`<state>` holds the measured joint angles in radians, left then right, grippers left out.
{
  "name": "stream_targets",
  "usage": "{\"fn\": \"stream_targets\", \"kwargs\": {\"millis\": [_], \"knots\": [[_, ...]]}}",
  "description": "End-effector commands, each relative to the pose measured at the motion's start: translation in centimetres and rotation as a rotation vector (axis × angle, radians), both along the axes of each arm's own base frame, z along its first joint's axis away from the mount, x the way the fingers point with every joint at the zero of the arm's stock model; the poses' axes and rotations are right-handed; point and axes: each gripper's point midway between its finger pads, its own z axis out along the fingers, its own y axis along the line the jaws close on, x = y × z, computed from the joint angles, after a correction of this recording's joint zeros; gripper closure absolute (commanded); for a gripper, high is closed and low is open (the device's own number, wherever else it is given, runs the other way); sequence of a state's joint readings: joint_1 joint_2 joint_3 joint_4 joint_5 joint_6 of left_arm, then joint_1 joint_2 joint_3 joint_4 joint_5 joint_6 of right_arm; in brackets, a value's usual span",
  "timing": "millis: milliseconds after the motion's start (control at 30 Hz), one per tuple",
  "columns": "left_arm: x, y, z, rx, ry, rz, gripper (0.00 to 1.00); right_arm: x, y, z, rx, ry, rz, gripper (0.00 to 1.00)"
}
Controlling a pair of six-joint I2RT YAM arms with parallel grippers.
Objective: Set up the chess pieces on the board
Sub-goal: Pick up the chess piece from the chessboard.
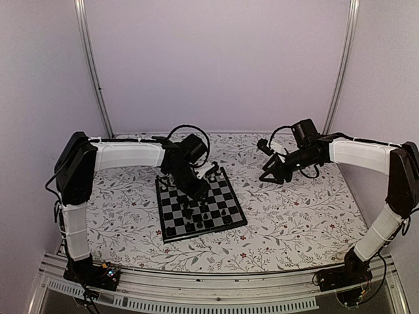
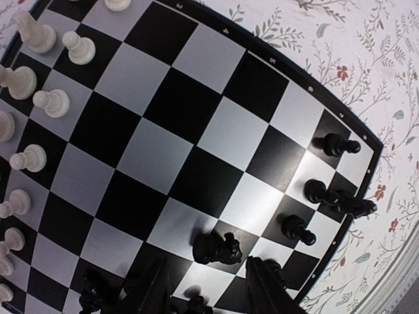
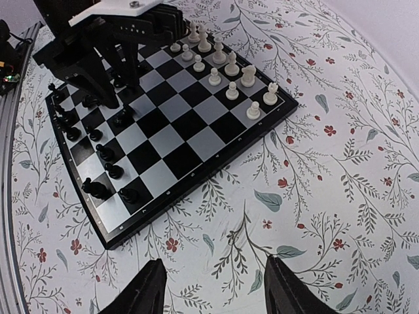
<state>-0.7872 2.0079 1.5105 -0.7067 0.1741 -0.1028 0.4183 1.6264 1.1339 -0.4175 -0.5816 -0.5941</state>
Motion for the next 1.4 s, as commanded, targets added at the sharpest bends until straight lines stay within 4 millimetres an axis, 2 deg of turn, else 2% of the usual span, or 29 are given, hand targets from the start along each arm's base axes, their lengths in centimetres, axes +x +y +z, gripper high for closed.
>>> {"fn": "stream_targets", "kwargs": {"millis": [0,400,767,1100,1367], "knots": [[0.2,-1.0,-0.8,-0.02,0.023,-0.01,0.59,-0.1,-0.1,-1.0,-0.004,0.019,0.01,0.47],[-0.2,-0.8,-2.8,0.006,0.066,-0.02,0.71,-0.2,0.1,-1.4,-0.004,0.037,0.018,0.47],[0.2,-0.6,-2.9,-0.045,0.105,-0.001,0.87,-0.6,0.7,-1.4,0.024,0.08,0.04,0.47],[0.3,0.1,-3.0,-0.053,0.115,0.01,0.87,-0.6,1.1,-1.6,0.034,0.106,0.049,0.46],[2.1,0.7,-1.6,-0.184,0.151,0.09,0.88,-1.4,2.6,-1.8,0.037,0.122,0.086,0.46]]}}
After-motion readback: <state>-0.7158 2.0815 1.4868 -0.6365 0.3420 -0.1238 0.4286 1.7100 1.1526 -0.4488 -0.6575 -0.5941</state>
